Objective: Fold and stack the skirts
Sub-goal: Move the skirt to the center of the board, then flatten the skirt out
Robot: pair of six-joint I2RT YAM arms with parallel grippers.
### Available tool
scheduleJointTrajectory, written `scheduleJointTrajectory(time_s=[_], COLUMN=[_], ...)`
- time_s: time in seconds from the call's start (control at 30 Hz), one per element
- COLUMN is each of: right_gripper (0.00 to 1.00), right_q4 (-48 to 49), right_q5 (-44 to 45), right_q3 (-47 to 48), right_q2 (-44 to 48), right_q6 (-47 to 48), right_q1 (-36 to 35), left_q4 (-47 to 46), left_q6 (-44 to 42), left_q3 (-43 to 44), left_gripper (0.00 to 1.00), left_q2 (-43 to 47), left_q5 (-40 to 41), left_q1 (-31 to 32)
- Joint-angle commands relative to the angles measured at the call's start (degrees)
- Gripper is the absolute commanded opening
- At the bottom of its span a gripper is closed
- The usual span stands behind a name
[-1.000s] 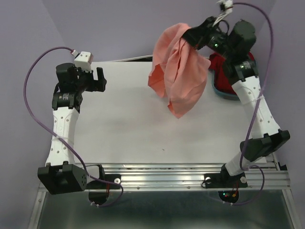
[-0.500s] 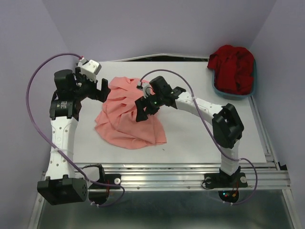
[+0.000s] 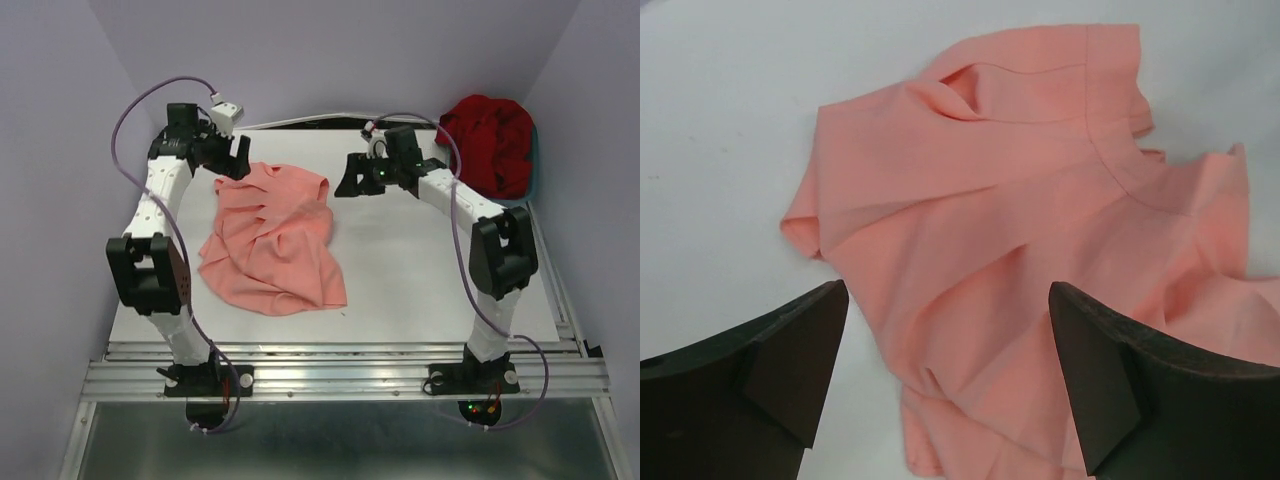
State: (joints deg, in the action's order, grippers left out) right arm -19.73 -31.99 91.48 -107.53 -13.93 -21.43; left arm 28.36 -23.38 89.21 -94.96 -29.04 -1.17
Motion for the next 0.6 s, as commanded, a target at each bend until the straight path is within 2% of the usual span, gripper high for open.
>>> scheduleJointTrajectory(time_s=[0.0, 0.07, 0.1, 0.2, 0.23, 0.27, 0.33, 0.37, 0.4, 0.5, 0.57], right_gripper=[0.78, 0.80, 0.80, 0.82, 0.82, 0.82, 0.82, 0.82, 0.82, 0.84, 0.85], right_q4=[7.6, 10.4, 11.1, 13.2, 14.2, 15.7, 16.1, 16.0, 16.1, 16.1, 15.9], right_q5=[-3.8, -4.9, -4.9, -4.8, -4.8, -4.6, -3.9, -3.4, -3.0, -1.6, -0.8], right_q3=[-2.5, -1.4, -1.3, -2.8, -3.8, -4.8, -7.2, -8.0, -9.0, -13.2, -14.1], right_q2=[-5.8, -8.7, -9.3, -10.0, -9.9, -9.5, -9.2, -8.4, -7.7, -4.7, -3.5], right_q6=[-6.2, -5.9, -5.1, -3.7, -3.8, -4.3, -4.2, -3.8, -3.5, -2.7, -2.7], right_q1=[-2.7, -3.3, -3.9, -5.2, -5.2, -5.7, -5.7, -5.7, -5.1, -3.4, -1.8], left_q4=[3.2, 7.7, 10.2, 14.2, 17.8, 20.0, 22.5, 21.6, 20.1, 13.3, 13.6], left_q6=[1.0, 1.0, 0.8, -1.5, -2.1, -3.2, -6.5, -7.2, -7.9, -9.4, -9.6], left_q3=[19.6, 27.2, 34.1, 43.2, 47.9, 49.3, 45.8, 42.3, 34.0, 21.5, 18.6], left_gripper=[0.93, 0.93, 0.93, 0.94, 0.94, 0.91, 0.89, 0.88, 0.88, 0.91, 0.93], left_q2=[-10.7, -19.2, -21.6, -30.3, -32.0, -33.6, -32.1, -28.1, -25.6, -16.6, -14.4], left_q5=[4.8, 6.6, 7.1, 8.9, 8.6, 3.9, -2.0, -6.0, -7.1, -9.9, -10.7], left_q1=[3.6, 5.5, 6.3, 9.9, 10.7, 11.5, 11.7, 11.6, 11.6, 12.6, 13.4])
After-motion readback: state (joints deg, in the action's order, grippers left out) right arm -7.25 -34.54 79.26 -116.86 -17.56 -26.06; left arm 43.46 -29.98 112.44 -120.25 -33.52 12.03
